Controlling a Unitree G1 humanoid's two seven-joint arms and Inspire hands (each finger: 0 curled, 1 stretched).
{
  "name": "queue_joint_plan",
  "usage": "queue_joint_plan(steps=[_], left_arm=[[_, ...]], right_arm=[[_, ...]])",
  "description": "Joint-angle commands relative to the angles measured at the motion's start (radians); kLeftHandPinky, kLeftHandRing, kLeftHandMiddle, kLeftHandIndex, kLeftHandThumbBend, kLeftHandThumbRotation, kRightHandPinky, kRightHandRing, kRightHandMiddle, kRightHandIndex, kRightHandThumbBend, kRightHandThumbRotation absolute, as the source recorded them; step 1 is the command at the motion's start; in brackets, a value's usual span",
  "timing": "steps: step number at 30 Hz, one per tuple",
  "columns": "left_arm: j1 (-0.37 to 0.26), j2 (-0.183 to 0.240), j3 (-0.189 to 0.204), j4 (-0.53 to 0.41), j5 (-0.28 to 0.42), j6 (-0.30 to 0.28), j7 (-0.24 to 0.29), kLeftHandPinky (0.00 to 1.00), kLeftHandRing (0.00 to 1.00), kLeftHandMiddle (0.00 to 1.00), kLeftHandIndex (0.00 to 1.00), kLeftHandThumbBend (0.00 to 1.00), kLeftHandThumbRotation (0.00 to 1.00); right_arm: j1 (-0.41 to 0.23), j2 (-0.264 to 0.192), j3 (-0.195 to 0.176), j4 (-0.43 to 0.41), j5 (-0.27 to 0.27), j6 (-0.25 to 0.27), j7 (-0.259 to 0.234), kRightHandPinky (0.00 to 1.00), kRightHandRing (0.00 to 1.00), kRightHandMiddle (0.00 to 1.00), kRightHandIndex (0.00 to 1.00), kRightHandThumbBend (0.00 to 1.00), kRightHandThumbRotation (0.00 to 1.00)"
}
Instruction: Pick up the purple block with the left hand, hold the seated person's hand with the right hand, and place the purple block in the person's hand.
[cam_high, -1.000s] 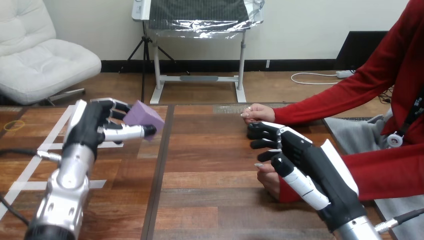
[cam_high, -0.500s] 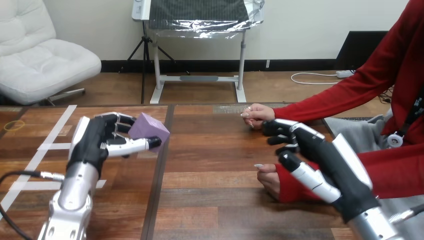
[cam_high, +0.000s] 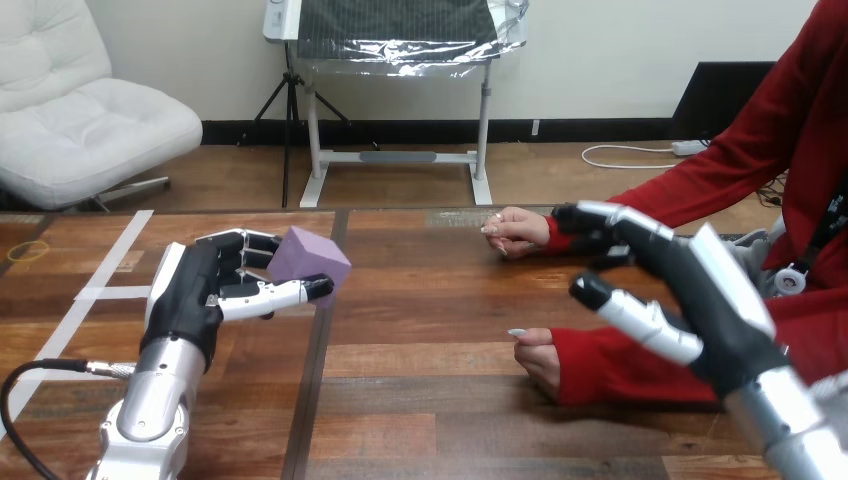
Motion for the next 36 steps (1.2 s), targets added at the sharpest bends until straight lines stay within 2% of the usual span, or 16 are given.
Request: queue_joint_plan(steps=[1, 11, 20, 23, 27, 36], left_arm=[[-0.034, -0.016, 0.043, -0.128, -0.036, -0.015, -0.005, 0.31, 0.36, 0.4, 0.42, 0.58, 0.0], [-0.007, -0.026, 0.045, -0.168, -0.035, -0.008, -0.008, 0.31, 0.36, 0.4, 0.42, 0.57, 0.0], [0.009, -0.025, 0.04, -0.193, -0.022, -0.021, -0.012, 0.3, 0.35, 0.4, 0.42, 0.57, 0.0], [0.016, -0.031, 0.043, -0.209, -0.035, -0.014, -0.018, 0.29, 0.35, 0.39, 0.41, 0.57, 0.0], [0.027, -0.03, 0.038, -0.232, -0.026, -0.022, -0.018, 0.28, 0.34, 0.39, 0.41, 0.55, 0.0], [0.04, -0.043, 0.044, -0.262, -0.039, -0.024, -0.022, 0.28, 0.33, 0.38, 0.4, 0.54, 0.0]], right_arm=[[-0.139, -0.051, -0.036, 0.028, -0.023, -0.04, -0.04, 0.67, 0.78, 0.81, 0.81, 0.86, 0.9], [-0.215, -0.112, -0.03, 0.112, -0.092, -0.074, -0.083, 0.63, 0.76, 0.81, 0.82, 0.85, 0.88], [-0.279, -0.181, -0.008, 0.195, -0.135, -0.085, -0.066, 0.64, 0.79, 0.83, 0.83, 0.89, 0.81], [-0.296, -0.205, 0.003, 0.224, -0.158, -0.089, -0.059, 0.65, 0.81, 0.84, 0.84, 0.91, 0.78], [-0.328, -0.243, 0.025, 0.279, -0.174, -0.106, -0.023, 0.67, 0.84, 0.85, 0.84, 0.94, 0.73], [-0.371, -0.279, 0.058, 0.362, -0.167, -0.11, 0.039, 0.69, 0.85, 0.86, 0.84, 0.98, 0.63]])
